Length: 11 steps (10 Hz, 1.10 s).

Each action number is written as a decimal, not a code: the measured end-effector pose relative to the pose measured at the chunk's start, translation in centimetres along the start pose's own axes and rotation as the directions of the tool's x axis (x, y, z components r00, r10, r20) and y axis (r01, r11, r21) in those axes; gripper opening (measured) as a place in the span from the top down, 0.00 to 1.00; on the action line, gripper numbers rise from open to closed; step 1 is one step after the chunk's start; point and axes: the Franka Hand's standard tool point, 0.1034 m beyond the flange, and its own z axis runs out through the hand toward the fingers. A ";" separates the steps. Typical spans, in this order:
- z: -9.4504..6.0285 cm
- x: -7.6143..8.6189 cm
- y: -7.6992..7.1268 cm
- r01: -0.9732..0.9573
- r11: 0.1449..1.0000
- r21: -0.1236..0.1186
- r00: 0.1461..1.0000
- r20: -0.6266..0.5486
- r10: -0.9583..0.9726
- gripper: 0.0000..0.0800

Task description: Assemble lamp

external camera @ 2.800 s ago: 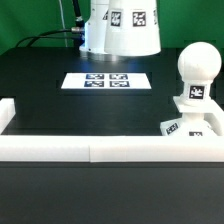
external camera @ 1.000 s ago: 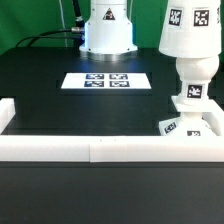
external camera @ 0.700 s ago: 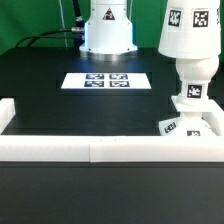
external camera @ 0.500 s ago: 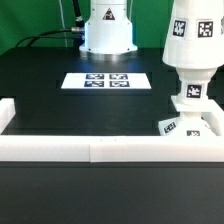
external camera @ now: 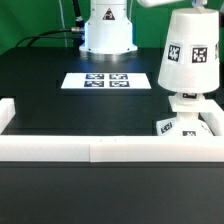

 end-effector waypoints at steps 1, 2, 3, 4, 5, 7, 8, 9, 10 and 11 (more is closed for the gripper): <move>0.8 0.1 -0.2 0.000 1.000 -0.003 1.000 -0.001 0.000 0.94; 1.4 0.0 -0.3 0.001 1.000 -0.004 1.000 0.004 -0.001 0.94; 1.6 -0.1 -0.2 0.000 1.000 -0.005 1.000 0.008 0.000 0.94; 1.7 -0.1 -0.1 0.000 1.000 -0.005 1.000 0.008 0.000 0.94; 1.7 0.0 -0.2 0.001 1.000 -0.006 1.000 0.003 -0.001 0.94; 1.6 0.1 -0.1 0.001 1.000 -0.006 1.000 -0.006 -0.001 0.86; 1.5 0.2 -0.2 0.001 1.000 -0.006 1.000 -0.007 -0.001 0.66; 1.4 0.2 -0.1 0.000 1.000 -0.006 1.000 -0.009 0.000 0.43; 1.2 0.2 -0.1 0.000 1.000 -0.006 1.000 -0.011 0.000 0.27; 1.0 0.1 -0.1 0.000 1.000 -0.006 1.000 -0.012 0.000 0.27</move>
Offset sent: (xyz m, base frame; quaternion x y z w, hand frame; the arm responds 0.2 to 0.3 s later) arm 0.0016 -0.0002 -0.0033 0.0020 0.0019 -0.0081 1.0000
